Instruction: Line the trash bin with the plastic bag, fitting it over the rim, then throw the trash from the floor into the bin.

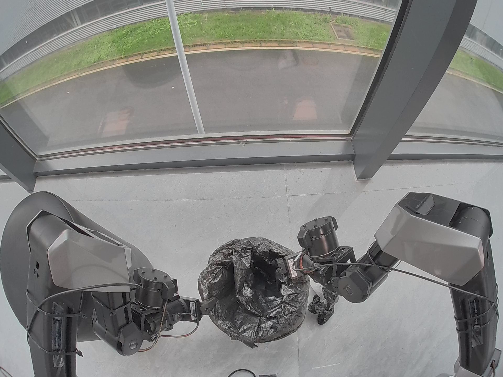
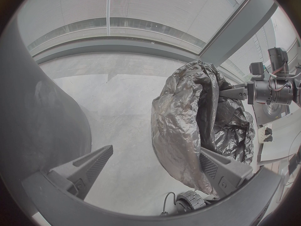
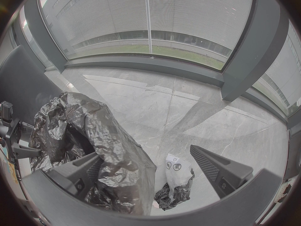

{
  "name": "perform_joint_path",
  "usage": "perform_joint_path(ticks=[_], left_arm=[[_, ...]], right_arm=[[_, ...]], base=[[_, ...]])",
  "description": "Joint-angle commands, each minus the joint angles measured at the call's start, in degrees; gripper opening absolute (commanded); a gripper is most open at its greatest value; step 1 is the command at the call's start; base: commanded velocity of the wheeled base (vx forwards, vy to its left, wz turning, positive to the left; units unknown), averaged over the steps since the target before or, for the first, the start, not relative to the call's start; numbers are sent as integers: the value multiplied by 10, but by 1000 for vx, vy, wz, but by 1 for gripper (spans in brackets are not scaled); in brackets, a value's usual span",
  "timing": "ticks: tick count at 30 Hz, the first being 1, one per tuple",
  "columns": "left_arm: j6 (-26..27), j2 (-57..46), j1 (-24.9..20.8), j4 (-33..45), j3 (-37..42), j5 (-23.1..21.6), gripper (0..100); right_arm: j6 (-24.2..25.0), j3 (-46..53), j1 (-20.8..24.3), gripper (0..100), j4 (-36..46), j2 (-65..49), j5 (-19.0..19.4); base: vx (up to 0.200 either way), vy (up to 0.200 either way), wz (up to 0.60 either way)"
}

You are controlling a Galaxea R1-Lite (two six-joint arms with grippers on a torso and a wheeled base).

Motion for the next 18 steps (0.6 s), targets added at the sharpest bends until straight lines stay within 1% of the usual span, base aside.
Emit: perform_joint_path(ticks=[1,18], left_arm=[[-2,5,3,-1,-4,0,100],[-7,-2,-3,-5,-19,1,100]], right_arm=[[-3,-4,-2,100,1,1,-5],[-5,-12,-20,100,-2,0,-8]], base=[[0,0,0],[0,0,0]])
